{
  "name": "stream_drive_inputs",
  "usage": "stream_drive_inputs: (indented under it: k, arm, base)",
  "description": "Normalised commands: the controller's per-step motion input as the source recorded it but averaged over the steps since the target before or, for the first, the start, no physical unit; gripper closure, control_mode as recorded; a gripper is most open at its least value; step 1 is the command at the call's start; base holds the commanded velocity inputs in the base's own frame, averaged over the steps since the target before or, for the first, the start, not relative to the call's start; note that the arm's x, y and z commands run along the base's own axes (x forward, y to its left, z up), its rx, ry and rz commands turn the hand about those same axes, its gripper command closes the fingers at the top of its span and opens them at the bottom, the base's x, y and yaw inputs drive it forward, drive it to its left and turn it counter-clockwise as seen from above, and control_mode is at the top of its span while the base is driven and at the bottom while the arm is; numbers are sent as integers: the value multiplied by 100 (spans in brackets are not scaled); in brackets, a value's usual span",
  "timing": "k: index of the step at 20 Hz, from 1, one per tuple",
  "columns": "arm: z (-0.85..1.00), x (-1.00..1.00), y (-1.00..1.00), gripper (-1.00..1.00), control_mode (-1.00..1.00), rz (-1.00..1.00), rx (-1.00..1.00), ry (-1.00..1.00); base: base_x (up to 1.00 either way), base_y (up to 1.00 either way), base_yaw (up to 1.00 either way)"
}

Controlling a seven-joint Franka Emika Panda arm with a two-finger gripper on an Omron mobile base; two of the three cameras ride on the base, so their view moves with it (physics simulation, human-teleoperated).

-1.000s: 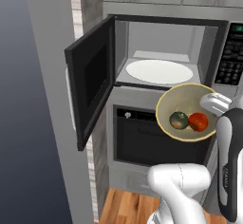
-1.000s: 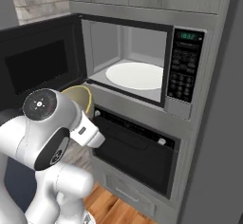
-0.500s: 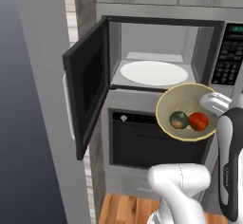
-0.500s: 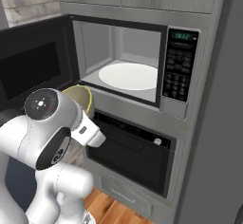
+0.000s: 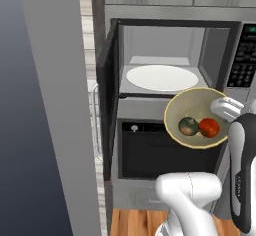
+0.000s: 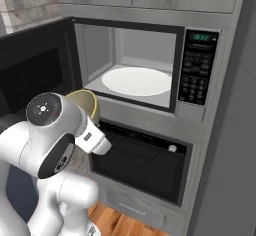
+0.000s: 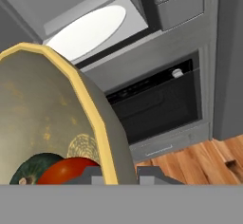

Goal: Place the bowl containing the tomato and squash in the microwave. Close the microwave door and press the start button to microwave the meal.

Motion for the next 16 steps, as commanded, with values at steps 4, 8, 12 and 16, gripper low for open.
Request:
stream_drive_inputs:
  k: [4, 8, 12, 16]
  arm:
    - [0, 0, 0, 100, 100, 0, 0, 0]
    - [0, 0, 0, 100, 100, 0, 0, 0]
    - [0, 0, 0, 100, 100, 0, 0, 0]
    - [0, 18, 0, 100, -100, -7, 0, -1]
  base:
    - [11, 32, -24]
    - [14, 10, -20]
    - [22, 0, -16]
    - [0, 0, 0]
